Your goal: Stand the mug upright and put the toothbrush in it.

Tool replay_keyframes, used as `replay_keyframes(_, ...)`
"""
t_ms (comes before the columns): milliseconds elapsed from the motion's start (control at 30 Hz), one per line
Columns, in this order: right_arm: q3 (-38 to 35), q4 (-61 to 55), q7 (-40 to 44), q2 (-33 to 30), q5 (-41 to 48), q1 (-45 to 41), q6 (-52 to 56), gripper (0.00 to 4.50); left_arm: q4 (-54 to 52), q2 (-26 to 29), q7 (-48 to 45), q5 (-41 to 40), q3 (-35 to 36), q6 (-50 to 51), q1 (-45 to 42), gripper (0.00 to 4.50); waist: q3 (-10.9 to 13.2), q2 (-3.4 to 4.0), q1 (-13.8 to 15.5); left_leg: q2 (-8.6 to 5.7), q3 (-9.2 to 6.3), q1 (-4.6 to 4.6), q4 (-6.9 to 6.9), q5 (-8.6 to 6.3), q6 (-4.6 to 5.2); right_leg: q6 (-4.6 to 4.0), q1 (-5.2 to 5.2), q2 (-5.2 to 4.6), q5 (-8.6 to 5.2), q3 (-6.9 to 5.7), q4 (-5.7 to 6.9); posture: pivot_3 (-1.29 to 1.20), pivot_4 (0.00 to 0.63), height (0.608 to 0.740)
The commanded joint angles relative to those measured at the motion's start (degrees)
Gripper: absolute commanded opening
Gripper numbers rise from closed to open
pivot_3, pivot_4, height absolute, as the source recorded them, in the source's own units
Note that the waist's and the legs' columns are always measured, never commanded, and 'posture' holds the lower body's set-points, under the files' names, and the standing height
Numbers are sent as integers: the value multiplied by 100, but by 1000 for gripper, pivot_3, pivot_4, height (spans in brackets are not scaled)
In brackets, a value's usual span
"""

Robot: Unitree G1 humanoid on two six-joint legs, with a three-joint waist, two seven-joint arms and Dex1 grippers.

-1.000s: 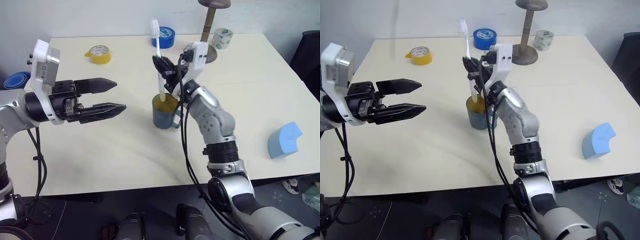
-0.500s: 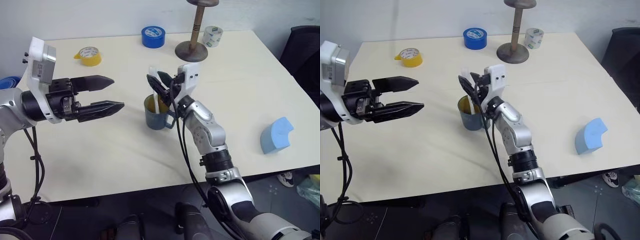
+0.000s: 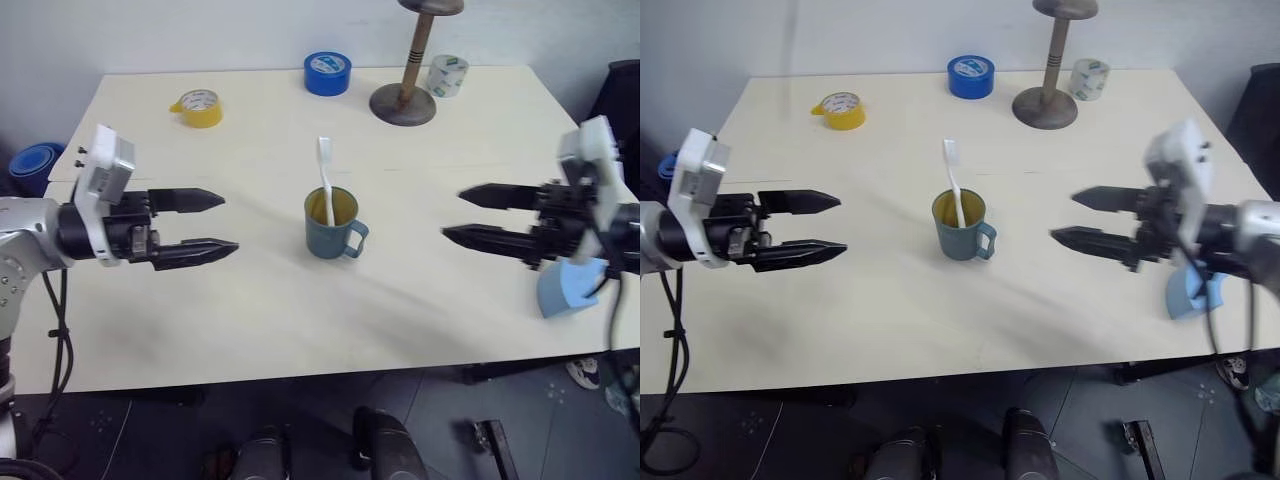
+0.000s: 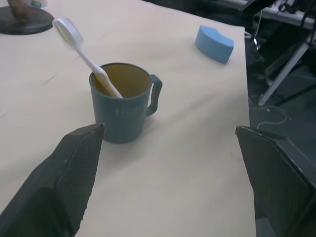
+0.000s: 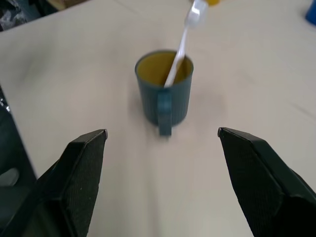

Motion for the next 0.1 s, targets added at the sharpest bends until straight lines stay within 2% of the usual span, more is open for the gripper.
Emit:
replay_keyframes(33, -372, -23, 669, -414, -13, 465, -226, 3733, 225, 248, -394, 129, 155, -216, -68, 4500, -2, -3, 1, 0, 9, 8, 1, 0, 0, 0, 0, 0, 0, 7, 5, 0, 150, 740)
replay_keyframes(100, -374, 64, 712, -458, -133, 611, -373, 3733, 340, 310, -501, 241, 99, -322, -109, 4500, -2, -3, 9, 0, 11, 10, 2, 0, 0, 0, 0, -1, 0, 11, 10, 0, 150, 740)
